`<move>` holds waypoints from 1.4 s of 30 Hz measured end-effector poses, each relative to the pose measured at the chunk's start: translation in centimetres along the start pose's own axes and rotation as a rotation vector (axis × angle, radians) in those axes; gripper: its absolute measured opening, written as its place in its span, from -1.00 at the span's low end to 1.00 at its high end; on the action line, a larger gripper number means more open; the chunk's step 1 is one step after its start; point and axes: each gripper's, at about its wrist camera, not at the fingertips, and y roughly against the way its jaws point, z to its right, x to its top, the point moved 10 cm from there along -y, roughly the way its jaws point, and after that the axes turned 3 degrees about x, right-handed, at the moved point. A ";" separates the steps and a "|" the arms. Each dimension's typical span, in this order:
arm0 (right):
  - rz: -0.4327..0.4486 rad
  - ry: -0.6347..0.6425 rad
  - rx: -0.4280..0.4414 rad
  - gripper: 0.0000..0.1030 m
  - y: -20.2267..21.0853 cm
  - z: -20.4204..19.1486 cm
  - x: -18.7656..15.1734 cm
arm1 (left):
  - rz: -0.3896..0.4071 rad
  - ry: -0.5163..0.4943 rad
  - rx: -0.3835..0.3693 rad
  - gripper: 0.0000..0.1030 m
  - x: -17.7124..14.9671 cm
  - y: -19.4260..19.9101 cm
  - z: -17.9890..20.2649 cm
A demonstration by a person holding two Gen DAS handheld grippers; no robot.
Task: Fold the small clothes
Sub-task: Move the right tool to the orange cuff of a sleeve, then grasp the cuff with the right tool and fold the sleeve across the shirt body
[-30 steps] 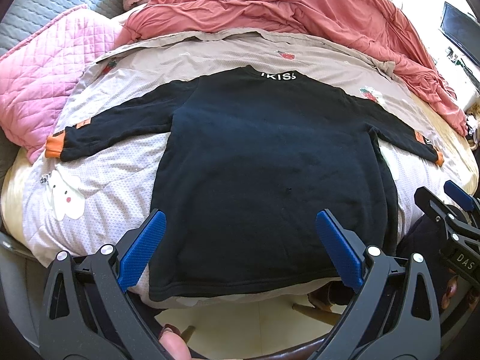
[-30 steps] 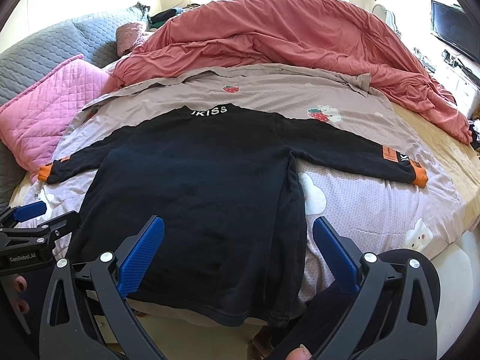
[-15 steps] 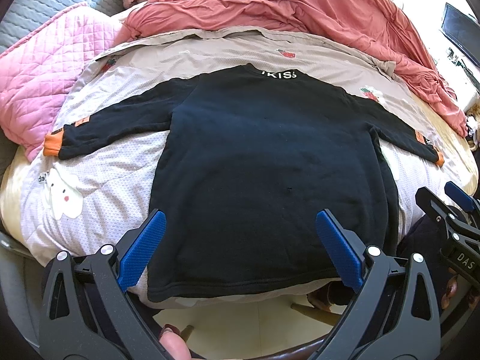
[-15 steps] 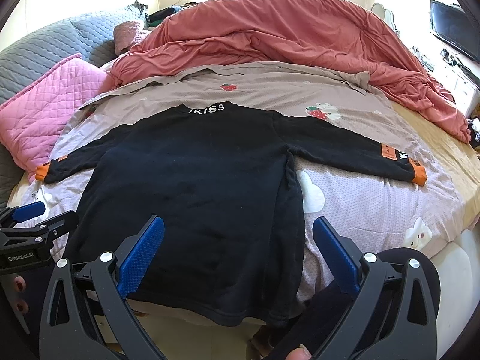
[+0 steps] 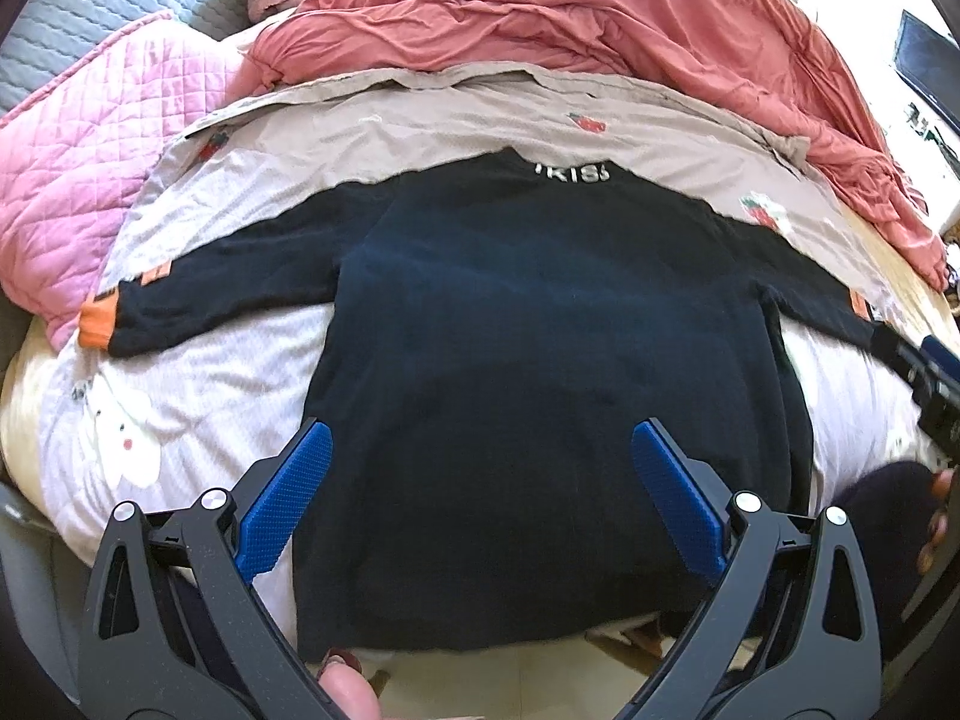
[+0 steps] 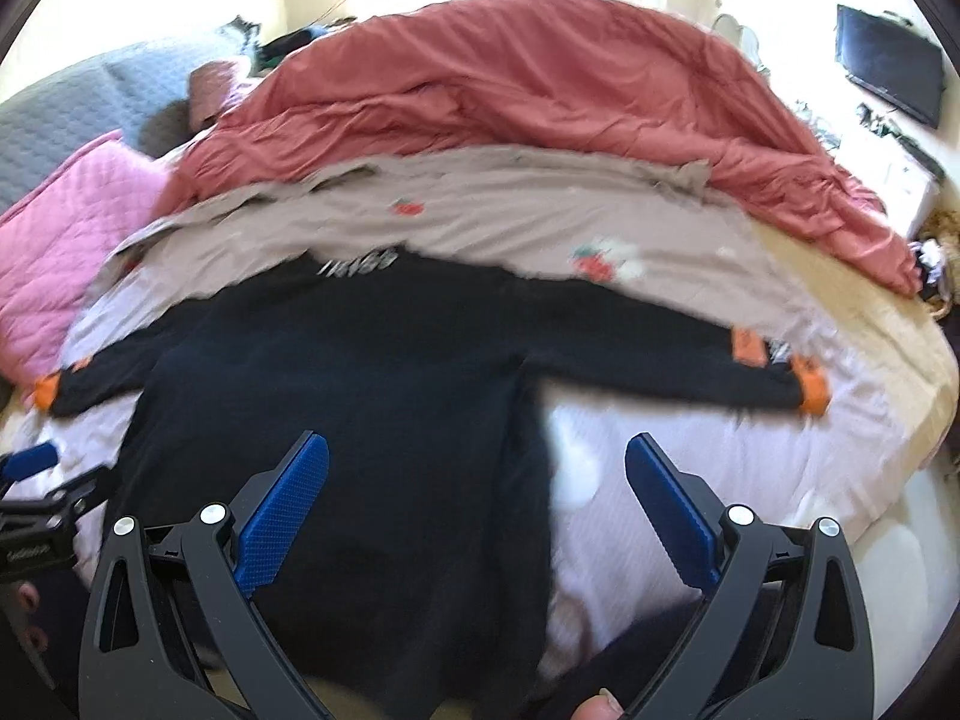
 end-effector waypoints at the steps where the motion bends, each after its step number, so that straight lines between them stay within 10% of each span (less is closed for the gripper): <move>1: 0.003 -0.010 -0.011 0.92 -0.6 0.6 0.9 | 0.004 0.003 0.006 0.82 0.8 -0.4 0.0; 21: -0.027 -0.214 -0.246 0.92 -11.7 13.1 7.6 | -0.077 -0.001 0.006 0.82 8.9 -10.8 3.5; 42: -0.188 -0.655 -0.492 0.91 -14.1 35.4 -2.0 | -0.116 -0.115 -0.024 0.82 7.1 -17.8 8.5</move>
